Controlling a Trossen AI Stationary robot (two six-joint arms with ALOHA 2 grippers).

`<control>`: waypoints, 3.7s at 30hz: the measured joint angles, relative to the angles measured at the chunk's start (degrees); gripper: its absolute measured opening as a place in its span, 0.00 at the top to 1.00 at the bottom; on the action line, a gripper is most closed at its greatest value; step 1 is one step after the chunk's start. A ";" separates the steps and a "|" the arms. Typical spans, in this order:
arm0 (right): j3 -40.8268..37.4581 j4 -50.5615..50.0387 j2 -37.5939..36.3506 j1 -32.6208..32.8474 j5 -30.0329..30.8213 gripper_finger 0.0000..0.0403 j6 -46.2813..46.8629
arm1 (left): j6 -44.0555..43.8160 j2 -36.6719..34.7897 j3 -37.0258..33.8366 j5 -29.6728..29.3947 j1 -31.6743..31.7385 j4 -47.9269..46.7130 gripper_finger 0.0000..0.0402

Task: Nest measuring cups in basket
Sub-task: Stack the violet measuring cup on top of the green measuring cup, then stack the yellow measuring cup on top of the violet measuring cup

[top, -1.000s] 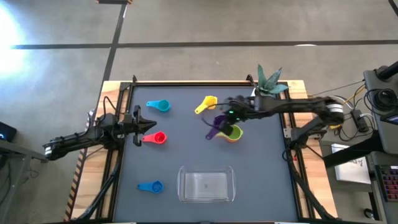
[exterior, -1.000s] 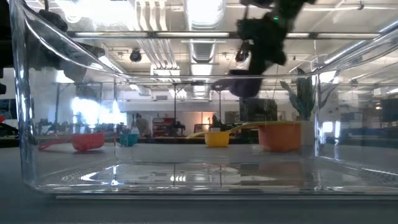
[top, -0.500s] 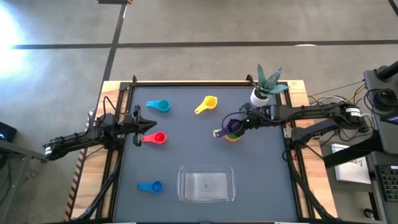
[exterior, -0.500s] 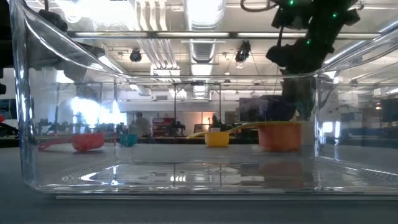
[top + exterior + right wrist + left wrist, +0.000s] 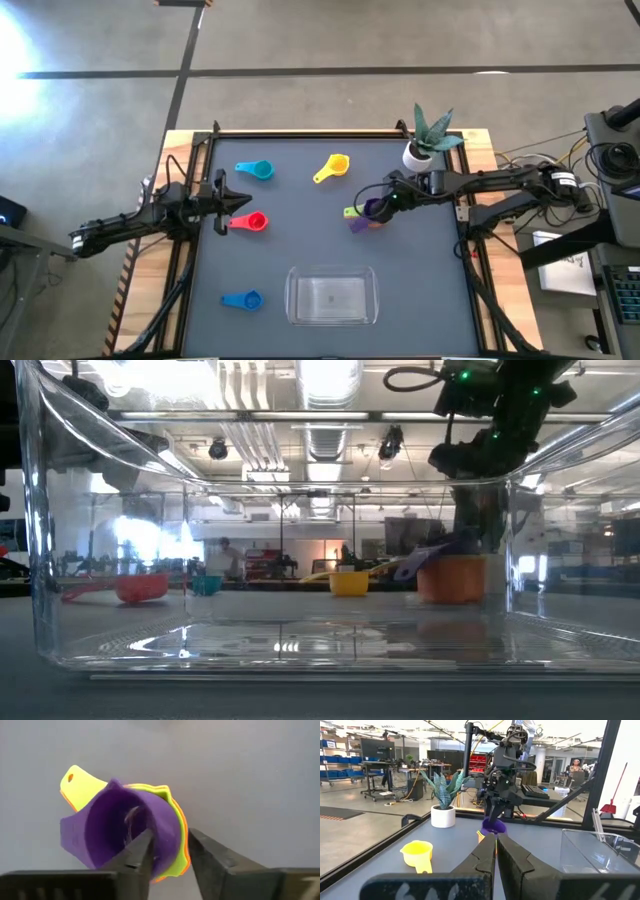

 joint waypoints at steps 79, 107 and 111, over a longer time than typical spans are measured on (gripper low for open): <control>35.47 0.06 32.06 -12.39 -8.60 0.48 -65.64 | -0.01 0.04 0.01 0.00 0.00 0.00 1.00; 41.36 -9.28 36.88 -18.65 -5.62 0.98 -70.59 | 0.00 0.04 0.00 0.02 0.00 0.01 1.00; 39.22 -15.35 28.55 -14.67 -5.84 0.98 -68.13 | -0.02 0.04 0.00 0.02 0.00 -0.01 1.00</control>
